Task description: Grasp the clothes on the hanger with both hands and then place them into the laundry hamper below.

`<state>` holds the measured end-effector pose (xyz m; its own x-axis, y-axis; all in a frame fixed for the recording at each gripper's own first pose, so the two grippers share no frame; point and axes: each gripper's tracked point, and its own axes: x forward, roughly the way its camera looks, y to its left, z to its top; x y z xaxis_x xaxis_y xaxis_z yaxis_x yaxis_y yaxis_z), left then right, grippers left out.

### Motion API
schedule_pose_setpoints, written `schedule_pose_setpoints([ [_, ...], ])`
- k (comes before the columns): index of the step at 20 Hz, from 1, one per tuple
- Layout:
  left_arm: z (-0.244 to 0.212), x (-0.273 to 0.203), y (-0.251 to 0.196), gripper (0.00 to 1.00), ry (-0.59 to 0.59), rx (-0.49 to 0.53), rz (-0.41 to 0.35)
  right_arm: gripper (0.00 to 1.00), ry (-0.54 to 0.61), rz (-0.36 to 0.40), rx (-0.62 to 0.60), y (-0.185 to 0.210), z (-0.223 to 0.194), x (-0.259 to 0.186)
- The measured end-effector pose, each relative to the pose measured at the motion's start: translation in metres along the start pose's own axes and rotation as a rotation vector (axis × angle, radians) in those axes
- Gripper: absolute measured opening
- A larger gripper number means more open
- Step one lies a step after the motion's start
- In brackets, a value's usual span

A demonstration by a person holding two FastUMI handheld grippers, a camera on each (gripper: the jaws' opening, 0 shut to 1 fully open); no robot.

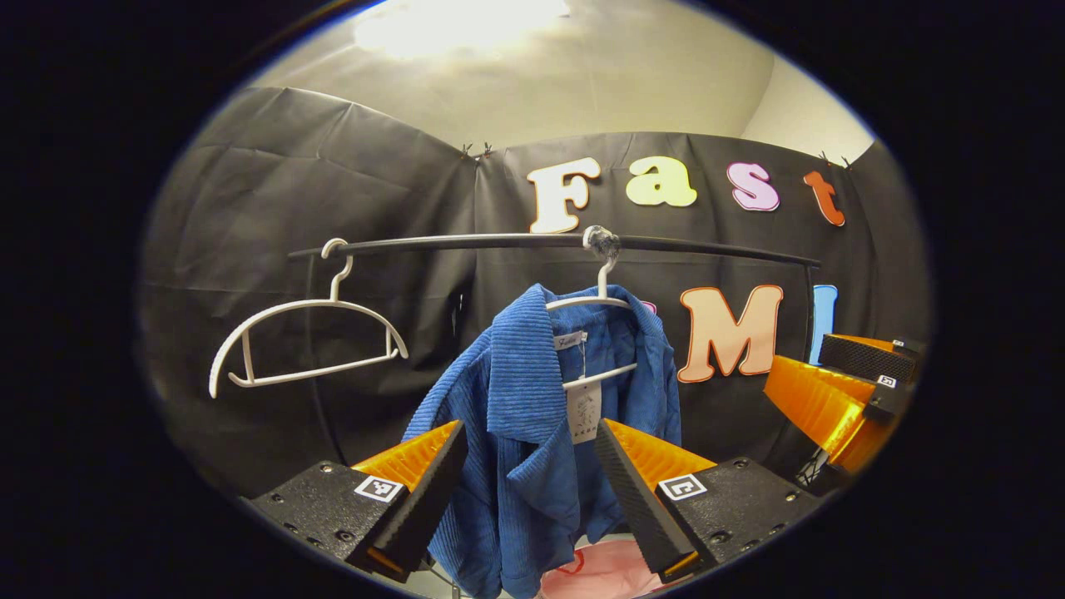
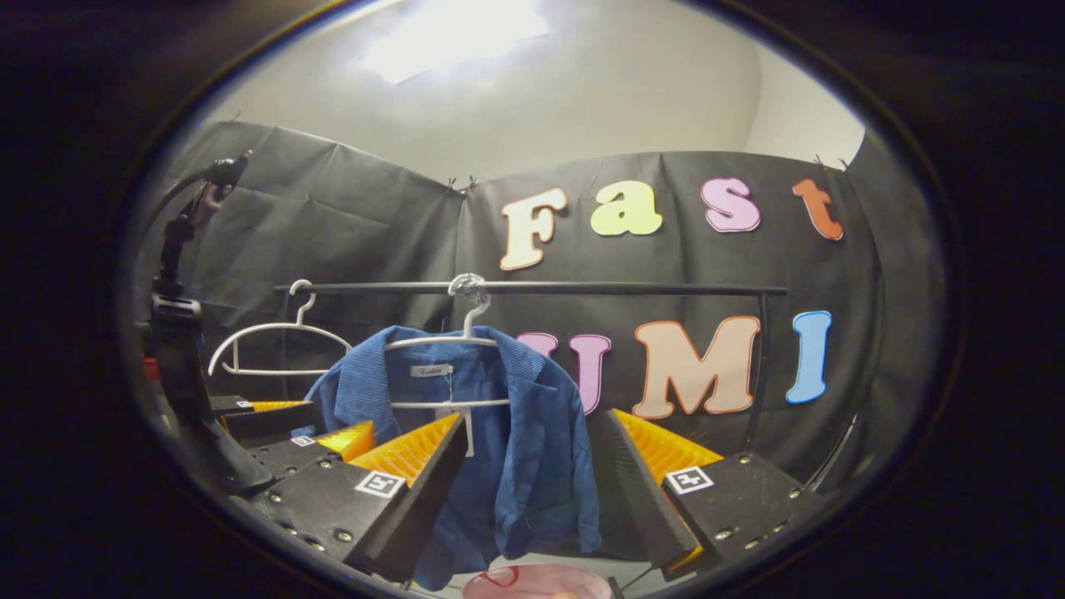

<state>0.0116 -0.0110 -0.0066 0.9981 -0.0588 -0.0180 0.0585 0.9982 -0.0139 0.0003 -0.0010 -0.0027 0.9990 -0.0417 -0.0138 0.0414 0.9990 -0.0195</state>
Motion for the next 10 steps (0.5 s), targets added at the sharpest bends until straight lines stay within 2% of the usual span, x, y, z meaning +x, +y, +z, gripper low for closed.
schedule_pose_setpoints([
  [3, -0.012, 0.009, -0.003, 0.96, 0.019, 0.007, 0.004, 0.98, 0.005, -0.009, 0.004, -0.002, -0.001, 0.001],
  [4, -0.018, 0.012, -0.003, 0.94, 0.028, 0.012, 0.01, 0.98, 0.007, -0.012, 0.003, -0.003, -0.003, 0.0],
  [5, -0.023, 0.017, -0.002, 0.96, 0.036, 0.019, 0.02, 0.98, 0.01, -0.015, 0.001, -0.004, -0.003, 0.0],
  [10, -0.044, 0.037, 0.006, 0.94, 0.063, 0.042, 0.082, 0.96, 0.021, -0.033, -0.026, -0.014, -0.005, -0.003],
])
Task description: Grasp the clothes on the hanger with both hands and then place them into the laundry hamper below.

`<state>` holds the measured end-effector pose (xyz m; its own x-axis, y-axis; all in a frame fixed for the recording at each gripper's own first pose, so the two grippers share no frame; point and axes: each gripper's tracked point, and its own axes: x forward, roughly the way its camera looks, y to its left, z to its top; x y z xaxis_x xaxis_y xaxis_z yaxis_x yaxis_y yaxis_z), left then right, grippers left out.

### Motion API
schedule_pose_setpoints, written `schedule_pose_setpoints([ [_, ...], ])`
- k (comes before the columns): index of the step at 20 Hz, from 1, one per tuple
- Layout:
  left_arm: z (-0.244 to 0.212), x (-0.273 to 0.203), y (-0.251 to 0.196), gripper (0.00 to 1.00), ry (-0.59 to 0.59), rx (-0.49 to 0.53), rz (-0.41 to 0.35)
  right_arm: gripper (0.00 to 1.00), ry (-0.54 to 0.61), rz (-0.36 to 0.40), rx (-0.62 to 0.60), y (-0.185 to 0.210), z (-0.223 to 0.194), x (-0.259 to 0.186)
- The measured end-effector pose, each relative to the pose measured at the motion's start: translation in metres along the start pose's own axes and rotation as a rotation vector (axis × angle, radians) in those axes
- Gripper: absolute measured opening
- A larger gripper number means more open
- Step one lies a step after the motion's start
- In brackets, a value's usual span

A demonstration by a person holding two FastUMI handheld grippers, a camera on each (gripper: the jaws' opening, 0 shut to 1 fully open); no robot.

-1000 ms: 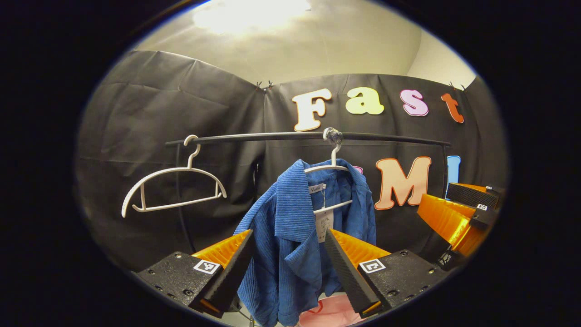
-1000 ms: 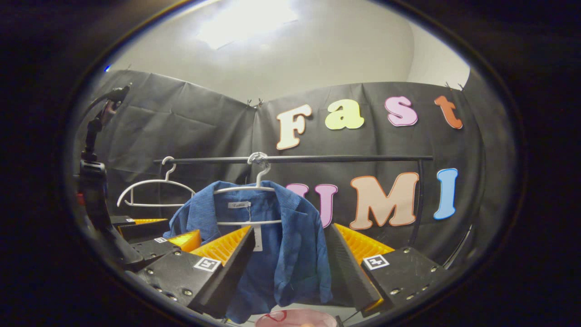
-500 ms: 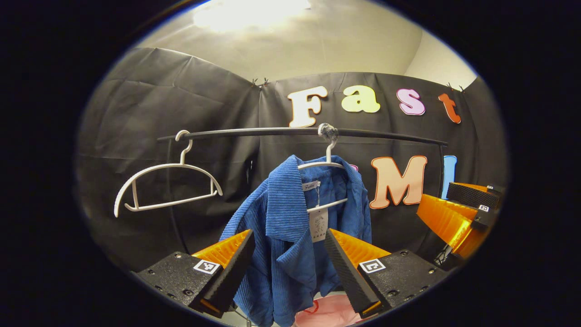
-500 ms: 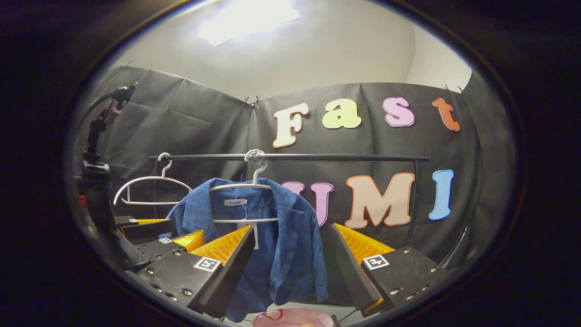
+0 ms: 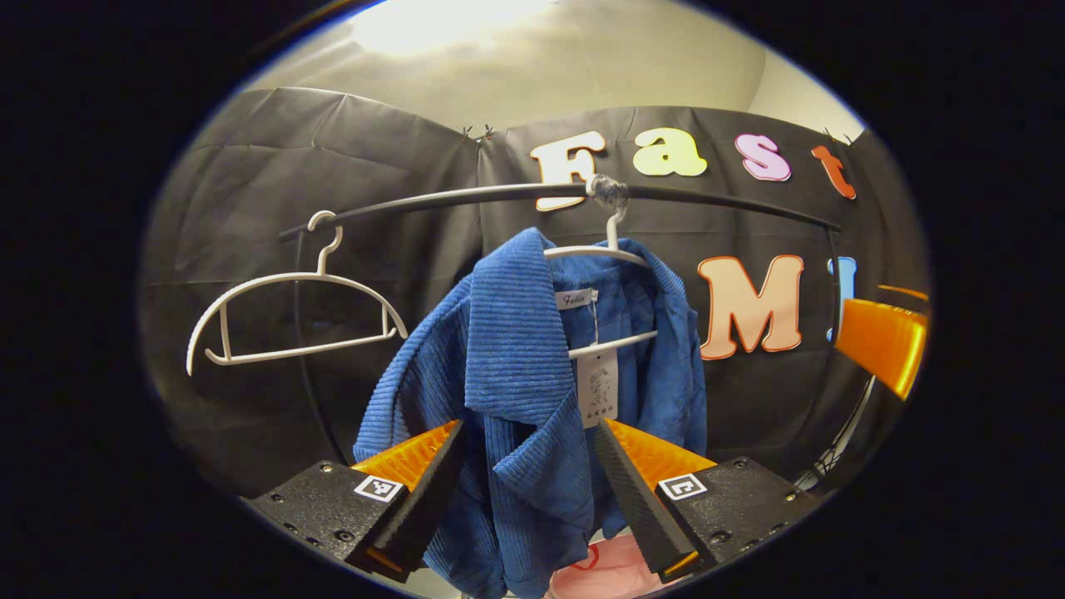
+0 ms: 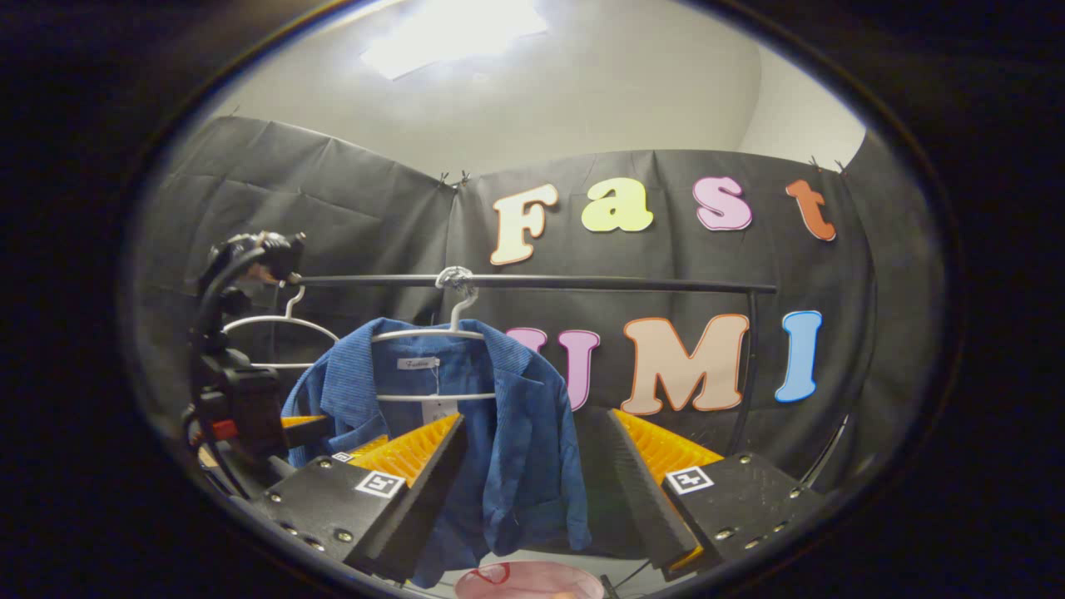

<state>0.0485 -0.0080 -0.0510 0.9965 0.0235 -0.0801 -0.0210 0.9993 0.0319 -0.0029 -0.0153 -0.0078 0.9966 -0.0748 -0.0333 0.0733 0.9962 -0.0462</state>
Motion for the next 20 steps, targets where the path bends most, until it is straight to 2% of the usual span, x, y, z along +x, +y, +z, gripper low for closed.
schedule_pose_setpoints([
  [3, -0.003, 0.013, 0.006, 0.94, 0.0, -0.008, 0.033, 0.98, 0.014, 0.001, -0.016, -0.005, -0.004, 0.005],
  [6, -0.006, 0.022, 0.012, 0.73, 0.005, -0.025, 0.06, 0.98, 0.018, 0.006, -0.025, -0.006, -0.007, 0.012],
  [8, -0.007, 0.027, 0.017, 0.55, 0.007, -0.028, 0.07, 0.98, 0.02, 0.017, -0.027, -0.003, -0.009, 0.019],
  [10, -0.008, 0.029, 0.019, 0.42, 0.012, -0.019, 0.069, 0.96, 0.026, 0.03, -0.026, 0.002, -0.013, 0.027],
  [13, -0.008, 0.029, 0.023, 0.15, 0.018, -0.005, 0.064, 0.98, 0.041, 0.05, -0.02, 0.01, -0.022, 0.04],
  [14, -0.008, 0.029, 0.023, 0.1, 0.021, 0.001, 0.056, 0.96, 0.047, 0.056, -0.019, 0.014, -0.025, 0.045],
  [15, -0.007, 0.029, 0.021, 0.06, 0.023, 0.007, 0.047, 0.98, 0.053, 0.062, -0.018, 0.017, -0.029, 0.051],
  [17, -0.006, 0.025, 0.021, 0.04, 0.027, 0.015, 0.027, 0.96, 0.072, 0.072, -0.022, 0.024, -0.041, 0.063],
  [20, -0.004, 0.025, 0.02, 0.05, 0.032, 0.019, 0.001, 0.96, 0.092, 0.081, -0.029, 0.03, -0.055, 0.086],
])
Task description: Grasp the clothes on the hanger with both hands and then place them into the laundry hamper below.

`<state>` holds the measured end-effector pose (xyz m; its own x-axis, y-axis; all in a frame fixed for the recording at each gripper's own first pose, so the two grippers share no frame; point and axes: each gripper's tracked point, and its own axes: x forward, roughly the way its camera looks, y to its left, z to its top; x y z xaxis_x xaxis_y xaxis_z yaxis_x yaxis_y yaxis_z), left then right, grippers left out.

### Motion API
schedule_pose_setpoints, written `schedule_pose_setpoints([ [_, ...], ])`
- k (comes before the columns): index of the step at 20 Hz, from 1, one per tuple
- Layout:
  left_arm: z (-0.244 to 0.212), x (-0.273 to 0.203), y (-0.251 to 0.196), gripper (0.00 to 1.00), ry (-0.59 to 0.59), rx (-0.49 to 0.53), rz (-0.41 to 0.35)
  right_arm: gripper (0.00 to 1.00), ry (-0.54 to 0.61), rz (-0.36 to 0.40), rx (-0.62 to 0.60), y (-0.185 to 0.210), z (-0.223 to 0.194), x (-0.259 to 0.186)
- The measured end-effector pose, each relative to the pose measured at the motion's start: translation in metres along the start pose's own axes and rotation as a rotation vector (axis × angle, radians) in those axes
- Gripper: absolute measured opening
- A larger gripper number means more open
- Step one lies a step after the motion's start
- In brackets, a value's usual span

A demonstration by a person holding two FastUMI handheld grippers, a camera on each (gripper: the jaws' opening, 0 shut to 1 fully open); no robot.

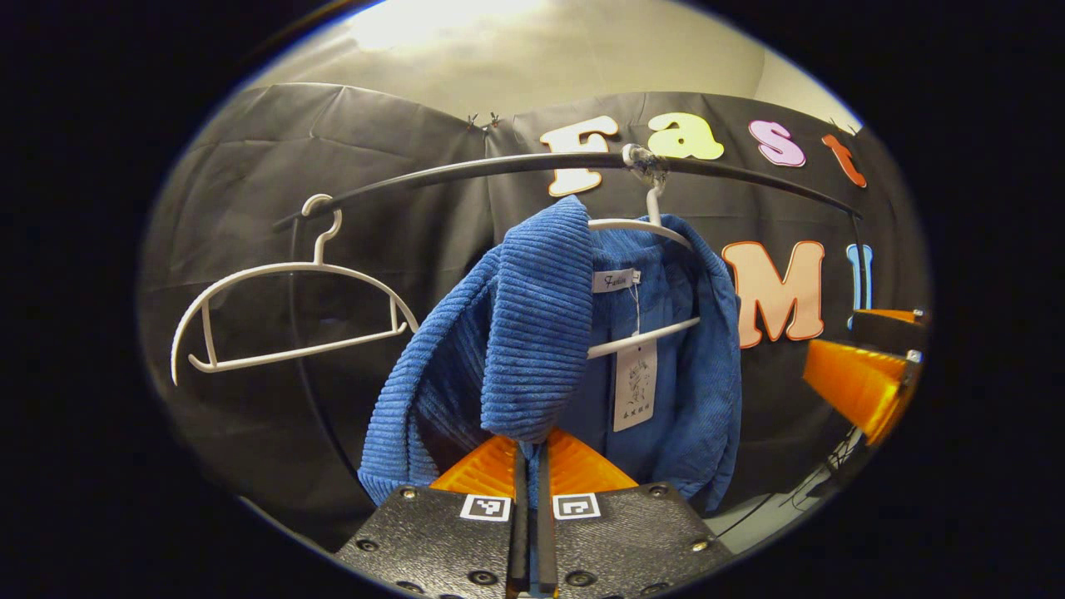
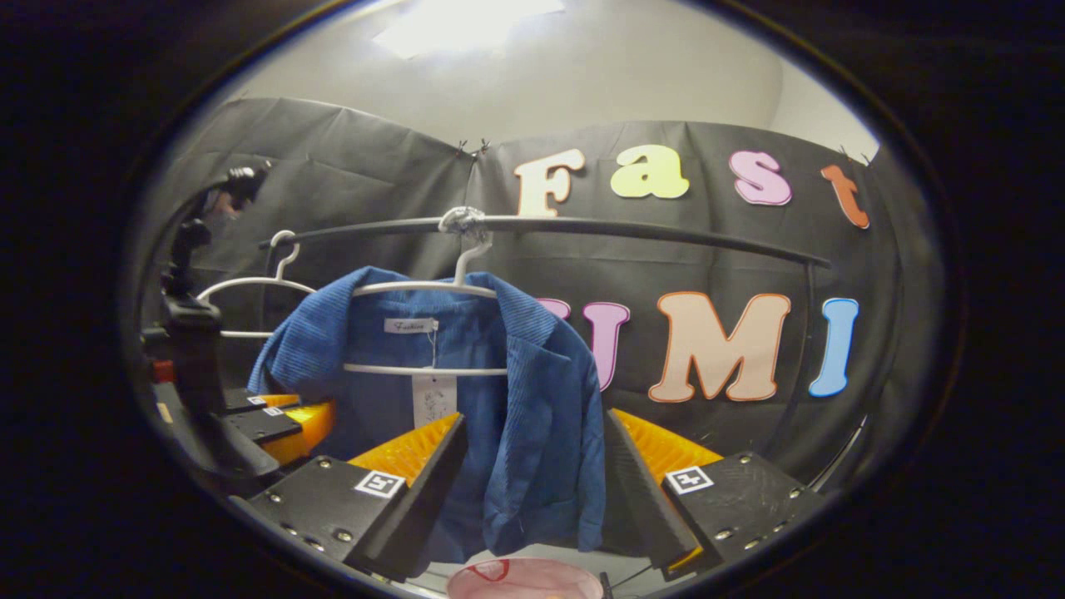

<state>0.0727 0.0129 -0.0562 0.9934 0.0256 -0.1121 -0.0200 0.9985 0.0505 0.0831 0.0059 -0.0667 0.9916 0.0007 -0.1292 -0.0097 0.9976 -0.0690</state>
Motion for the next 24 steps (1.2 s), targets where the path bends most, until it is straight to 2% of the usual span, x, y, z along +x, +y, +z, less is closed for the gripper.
schedule_pose_setpoints([
  [9, 0.002, -0.009, -0.004, 0.06, 0.014, 0.027, -0.081, 0.96, 0.055, 0.005, 0.04, 0.013, -0.03, 0.076],
  [11, 0.003, -0.012, -0.004, 0.05, 0.015, 0.025, -0.095, 0.91, 0.068, -0.002, 0.03, 0.014, -0.036, 0.091],
  [12, 0.004, -0.013, -0.004, 0.05, 0.018, 0.025, -0.1, 0.91, 0.077, -0.003, 0.024, 0.016, -0.041, 0.099],
  [14, 0.006, -0.015, -0.004, 0.05, 0.019, 0.023, -0.11, 0.77, 0.094, -0.021, 0.009, 0.014, -0.051, 0.105],
  [15, 0.007, -0.016, -0.004, 0.05, 0.019, 0.021, -0.114, 0.76, 0.108, -0.036, 0.004, 0.013, -0.058, 0.111],
  [17, 0.008, -0.018, -0.005, 0.06, 0.021, 0.021, -0.124, 0.67, 0.14, -0.044, 0.001, 0.011, -0.065, 0.114],
  [19, 0.01, -0.02, -0.007, 0.05, 0.025, 0.016, -0.141, 0.39, 0.173, -0.054, 0.001, 0.009, -0.075, 0.122],
  [21, 0.011, -0.022, -0.007, 0.06, 0.03, 0.014, -0.156, 0.09, 0.186, -0.095, -0.007, 0.001, -0.076, 0.12],
  [22, 0.013, -0.023, -0.007, 0.05, 0.032, 0.016, -0.161, 0.03, 0.181, -0.106, -0.012, -0.003, -0.074, 0.121],
  [24, 0.016, -0.027, -0.007, 0.06, 0.045, 0.011, -0.175, 0.06, 0.169, -0.129, -0.022, -0.011, -0.067, 0.119],
])
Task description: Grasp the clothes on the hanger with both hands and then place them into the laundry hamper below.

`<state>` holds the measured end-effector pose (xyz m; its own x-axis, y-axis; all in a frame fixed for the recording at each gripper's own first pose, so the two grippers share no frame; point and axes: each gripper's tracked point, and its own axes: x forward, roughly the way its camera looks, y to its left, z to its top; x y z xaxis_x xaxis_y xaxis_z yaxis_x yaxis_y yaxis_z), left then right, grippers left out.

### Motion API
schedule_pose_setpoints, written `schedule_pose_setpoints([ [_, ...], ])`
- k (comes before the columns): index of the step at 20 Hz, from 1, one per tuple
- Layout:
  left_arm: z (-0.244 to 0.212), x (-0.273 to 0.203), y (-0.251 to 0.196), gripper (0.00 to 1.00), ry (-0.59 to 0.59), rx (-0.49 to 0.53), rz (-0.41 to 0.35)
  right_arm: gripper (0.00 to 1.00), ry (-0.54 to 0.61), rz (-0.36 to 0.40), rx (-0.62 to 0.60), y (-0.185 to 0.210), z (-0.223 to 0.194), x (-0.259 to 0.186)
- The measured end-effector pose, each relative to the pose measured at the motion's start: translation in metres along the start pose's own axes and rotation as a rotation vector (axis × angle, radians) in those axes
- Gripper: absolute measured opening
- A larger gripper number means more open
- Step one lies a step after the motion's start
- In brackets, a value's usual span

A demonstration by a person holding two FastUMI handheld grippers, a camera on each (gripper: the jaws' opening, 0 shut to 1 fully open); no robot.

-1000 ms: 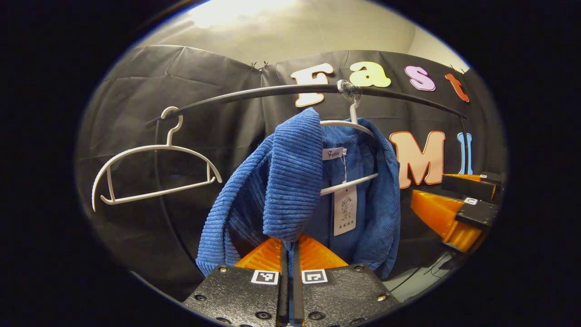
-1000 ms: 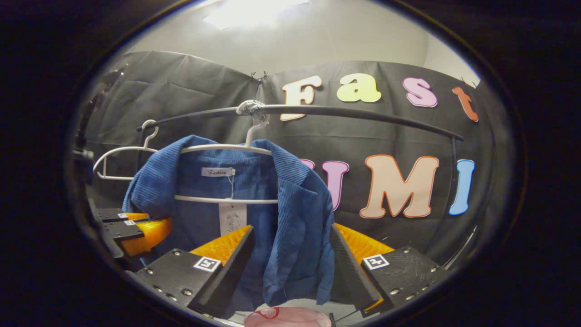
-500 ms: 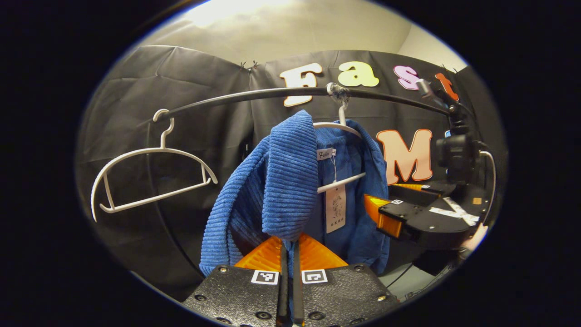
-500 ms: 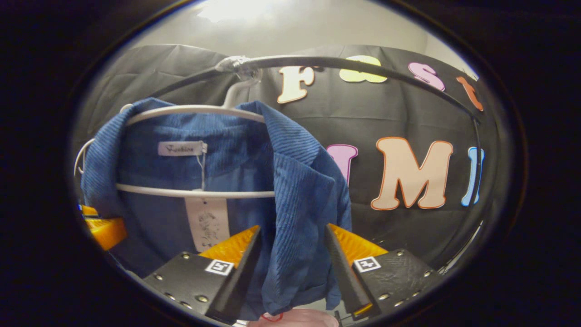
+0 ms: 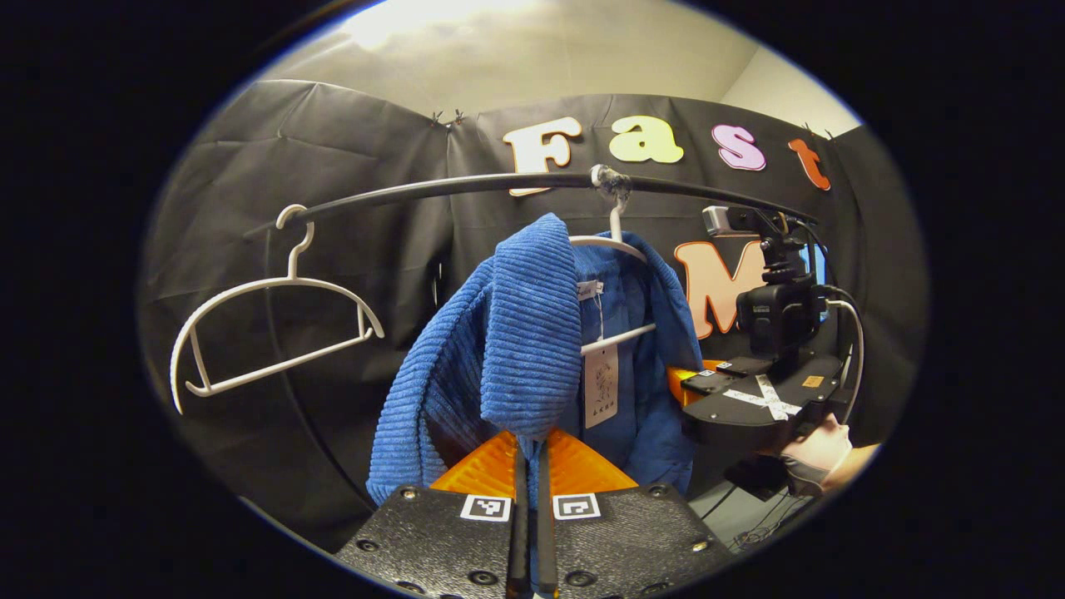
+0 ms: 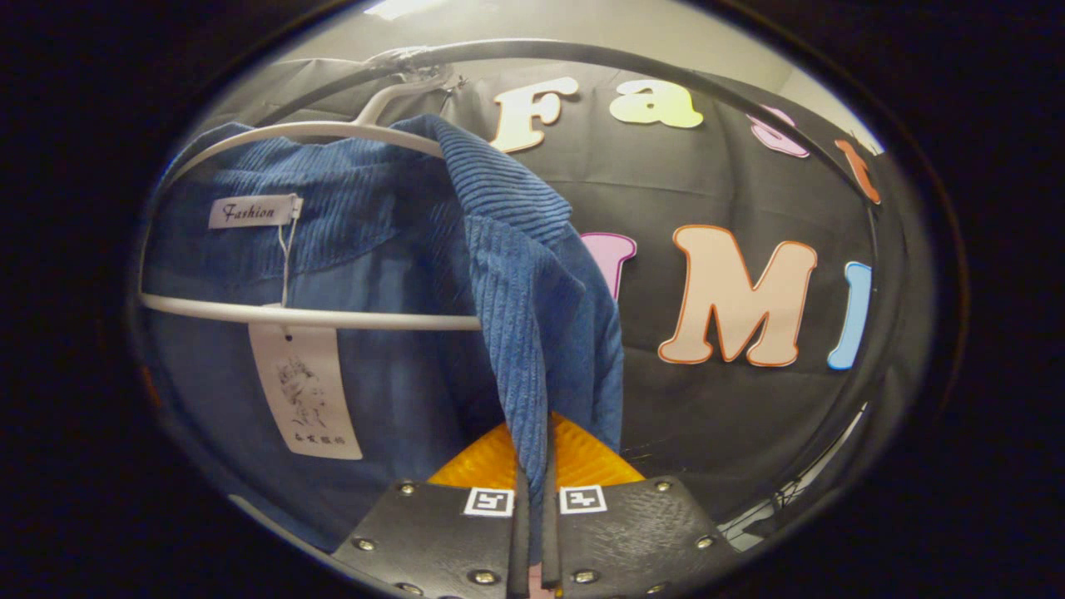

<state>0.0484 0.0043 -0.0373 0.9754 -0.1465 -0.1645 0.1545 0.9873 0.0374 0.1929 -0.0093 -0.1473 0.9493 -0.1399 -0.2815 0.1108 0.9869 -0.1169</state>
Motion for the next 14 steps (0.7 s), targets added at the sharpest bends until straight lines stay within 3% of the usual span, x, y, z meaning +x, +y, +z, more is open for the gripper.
schedule_pose_setpoints([
  [14, 0.039, -0.035, 0.017, 0.05, -0.026, -0.034, -0.045, 0.06, -0.172, -0.166, -0.05, -0.087, 0.084, 0.028],
])
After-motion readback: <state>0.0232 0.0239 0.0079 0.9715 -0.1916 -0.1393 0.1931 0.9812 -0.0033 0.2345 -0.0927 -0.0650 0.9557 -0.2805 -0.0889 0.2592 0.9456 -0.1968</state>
